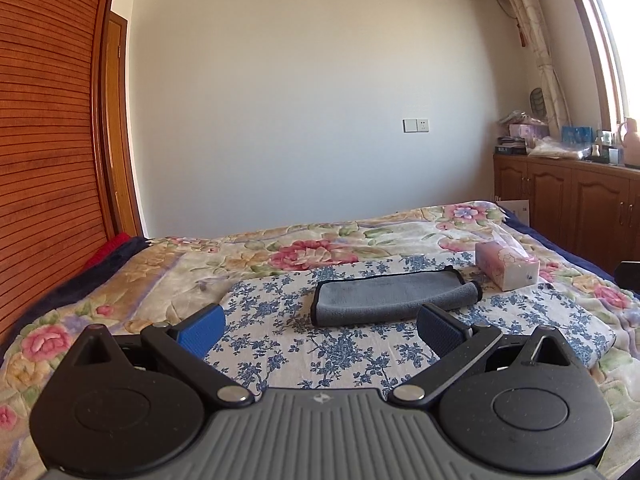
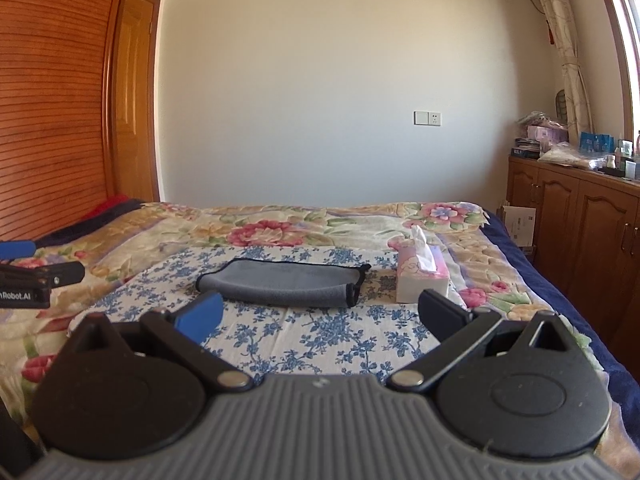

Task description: Fold towel

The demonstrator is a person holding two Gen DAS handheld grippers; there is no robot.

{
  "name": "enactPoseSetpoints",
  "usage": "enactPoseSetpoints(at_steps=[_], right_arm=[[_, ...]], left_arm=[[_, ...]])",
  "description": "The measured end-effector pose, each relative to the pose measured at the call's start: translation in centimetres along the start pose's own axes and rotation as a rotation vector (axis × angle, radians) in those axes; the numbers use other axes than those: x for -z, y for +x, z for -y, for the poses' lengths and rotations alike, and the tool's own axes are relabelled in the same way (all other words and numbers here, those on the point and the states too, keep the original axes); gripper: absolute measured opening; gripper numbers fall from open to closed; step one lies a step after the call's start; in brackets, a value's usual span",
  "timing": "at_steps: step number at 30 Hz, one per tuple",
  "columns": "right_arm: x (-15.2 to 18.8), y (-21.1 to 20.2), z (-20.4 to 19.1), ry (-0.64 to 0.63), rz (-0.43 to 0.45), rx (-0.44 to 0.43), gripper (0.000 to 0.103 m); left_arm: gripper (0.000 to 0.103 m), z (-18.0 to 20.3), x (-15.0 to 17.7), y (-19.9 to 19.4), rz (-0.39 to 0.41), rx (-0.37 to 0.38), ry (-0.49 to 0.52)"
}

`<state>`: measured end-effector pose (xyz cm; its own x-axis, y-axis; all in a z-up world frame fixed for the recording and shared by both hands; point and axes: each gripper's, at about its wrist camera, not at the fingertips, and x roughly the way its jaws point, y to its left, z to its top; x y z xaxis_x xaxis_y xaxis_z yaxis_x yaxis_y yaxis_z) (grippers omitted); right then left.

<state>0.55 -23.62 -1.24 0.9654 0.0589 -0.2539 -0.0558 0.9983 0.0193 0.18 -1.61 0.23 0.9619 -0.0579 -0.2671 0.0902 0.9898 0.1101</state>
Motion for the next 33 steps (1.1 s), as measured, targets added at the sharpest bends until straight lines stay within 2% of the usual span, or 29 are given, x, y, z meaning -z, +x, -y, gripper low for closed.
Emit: enactPoseSetpoints(at_steps=[33], right_arm=[[0.23, 0.06, 0.16, 0.006, 0.006, 0.041, 0.103]], left_arm=[[0.103, -0.37, 0.57, 0.36, -0.013, -0.008, -0.020]])
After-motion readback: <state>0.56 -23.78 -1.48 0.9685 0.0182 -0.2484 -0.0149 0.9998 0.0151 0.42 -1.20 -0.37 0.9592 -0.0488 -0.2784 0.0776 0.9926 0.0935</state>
